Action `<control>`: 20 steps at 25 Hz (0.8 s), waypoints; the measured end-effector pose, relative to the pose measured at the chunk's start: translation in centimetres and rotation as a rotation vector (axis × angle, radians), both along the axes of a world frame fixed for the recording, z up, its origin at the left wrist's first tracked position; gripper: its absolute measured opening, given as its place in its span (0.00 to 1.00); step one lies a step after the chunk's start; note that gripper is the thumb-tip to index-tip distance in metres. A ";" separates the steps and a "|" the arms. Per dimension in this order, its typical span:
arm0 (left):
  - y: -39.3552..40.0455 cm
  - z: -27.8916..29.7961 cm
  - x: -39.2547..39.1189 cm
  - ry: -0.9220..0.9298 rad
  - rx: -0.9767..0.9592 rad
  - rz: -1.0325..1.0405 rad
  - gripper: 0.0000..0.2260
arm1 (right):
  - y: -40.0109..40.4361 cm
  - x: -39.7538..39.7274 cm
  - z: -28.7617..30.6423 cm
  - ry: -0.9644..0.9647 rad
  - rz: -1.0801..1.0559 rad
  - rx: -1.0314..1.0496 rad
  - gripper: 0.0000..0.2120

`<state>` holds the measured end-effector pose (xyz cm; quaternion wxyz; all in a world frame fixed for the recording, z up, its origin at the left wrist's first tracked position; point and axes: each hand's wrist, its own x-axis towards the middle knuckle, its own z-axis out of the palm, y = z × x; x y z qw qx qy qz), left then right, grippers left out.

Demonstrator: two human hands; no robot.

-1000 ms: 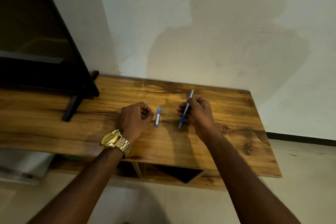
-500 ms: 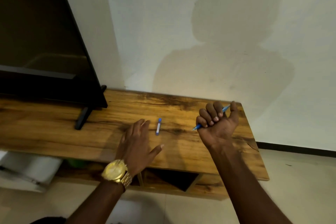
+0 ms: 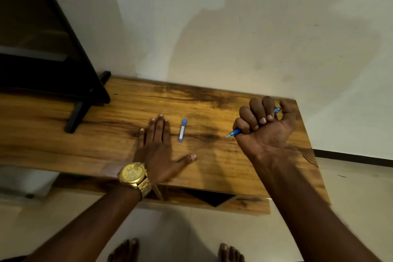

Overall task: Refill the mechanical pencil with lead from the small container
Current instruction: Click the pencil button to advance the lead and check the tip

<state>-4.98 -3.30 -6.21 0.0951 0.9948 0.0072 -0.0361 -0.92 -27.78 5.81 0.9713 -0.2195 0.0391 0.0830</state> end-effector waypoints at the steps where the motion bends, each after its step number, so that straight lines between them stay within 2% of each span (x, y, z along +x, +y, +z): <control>1: -0.1 0.1 0.0 0.004 0.004 -0.003 0.64 | 0.3 -0.1 0.1 -0.010 0.001 -0.026 0.26; 4: -0.3 0.3 0.0 0.023 0.037 -0.010 0.65 | 1.2 -0.3 0.4 -0.051 0.006 -0.102 0.25; 12: -0.2 -0.2 0.2 0.020 0.077 -0.022 0.64 | 1.0 -0.2 0.9 -0.085 -0.034 -0.091 0.28; 20: -0.4 0.2 0.4 0.054 0.085 -0.007 0.65 | 1.5 -0.3 1.1 -0.126 0.015 -0.081 0.27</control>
